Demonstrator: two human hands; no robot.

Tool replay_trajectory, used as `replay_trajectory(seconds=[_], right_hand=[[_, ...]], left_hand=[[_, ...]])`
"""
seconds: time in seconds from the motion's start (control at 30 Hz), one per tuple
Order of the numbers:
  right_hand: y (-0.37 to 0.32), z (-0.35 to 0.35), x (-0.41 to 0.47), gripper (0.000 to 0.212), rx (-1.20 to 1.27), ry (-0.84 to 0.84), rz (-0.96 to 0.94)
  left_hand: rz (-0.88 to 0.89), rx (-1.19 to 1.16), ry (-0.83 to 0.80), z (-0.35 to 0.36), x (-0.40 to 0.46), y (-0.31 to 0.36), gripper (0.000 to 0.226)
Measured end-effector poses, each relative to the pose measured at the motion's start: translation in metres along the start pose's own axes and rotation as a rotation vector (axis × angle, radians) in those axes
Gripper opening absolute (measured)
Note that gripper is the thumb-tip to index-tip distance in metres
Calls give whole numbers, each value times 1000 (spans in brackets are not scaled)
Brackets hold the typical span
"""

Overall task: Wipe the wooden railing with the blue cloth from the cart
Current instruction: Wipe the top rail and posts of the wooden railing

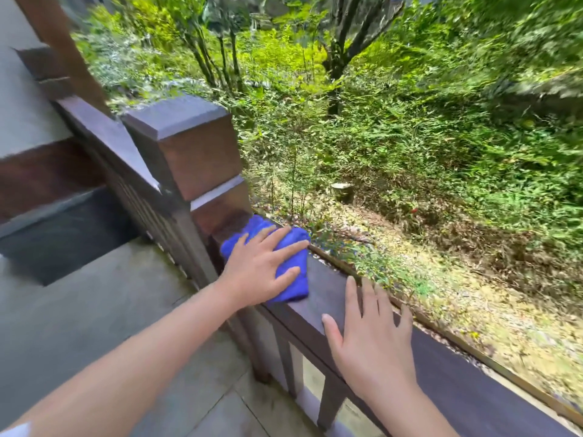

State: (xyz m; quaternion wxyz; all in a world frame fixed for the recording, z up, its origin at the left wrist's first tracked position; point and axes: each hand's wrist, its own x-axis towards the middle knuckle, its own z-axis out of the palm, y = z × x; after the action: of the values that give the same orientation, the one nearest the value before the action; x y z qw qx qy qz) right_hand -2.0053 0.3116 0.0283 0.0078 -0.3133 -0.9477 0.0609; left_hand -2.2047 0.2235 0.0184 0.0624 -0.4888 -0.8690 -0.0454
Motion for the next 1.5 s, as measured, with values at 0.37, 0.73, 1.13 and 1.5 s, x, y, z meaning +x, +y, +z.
replay_trajectory(seconds=[0.37,0.73,1.13,1.5], right_hand=[[-27,13,33,70,31,-19,-73],[-28,12,29,68,26,42,-57],[-32,-5,25,59,379,217,-57],[-98,14,32,53,167,236,-158]], left_hand=[[-437,-118,120,6,-14,12,49],[-226,-221,61,-2,-5,-25,49],[50,-275,-97,-9,-18,5,68],[388,-272,-140,-18,-24,-69,71]])
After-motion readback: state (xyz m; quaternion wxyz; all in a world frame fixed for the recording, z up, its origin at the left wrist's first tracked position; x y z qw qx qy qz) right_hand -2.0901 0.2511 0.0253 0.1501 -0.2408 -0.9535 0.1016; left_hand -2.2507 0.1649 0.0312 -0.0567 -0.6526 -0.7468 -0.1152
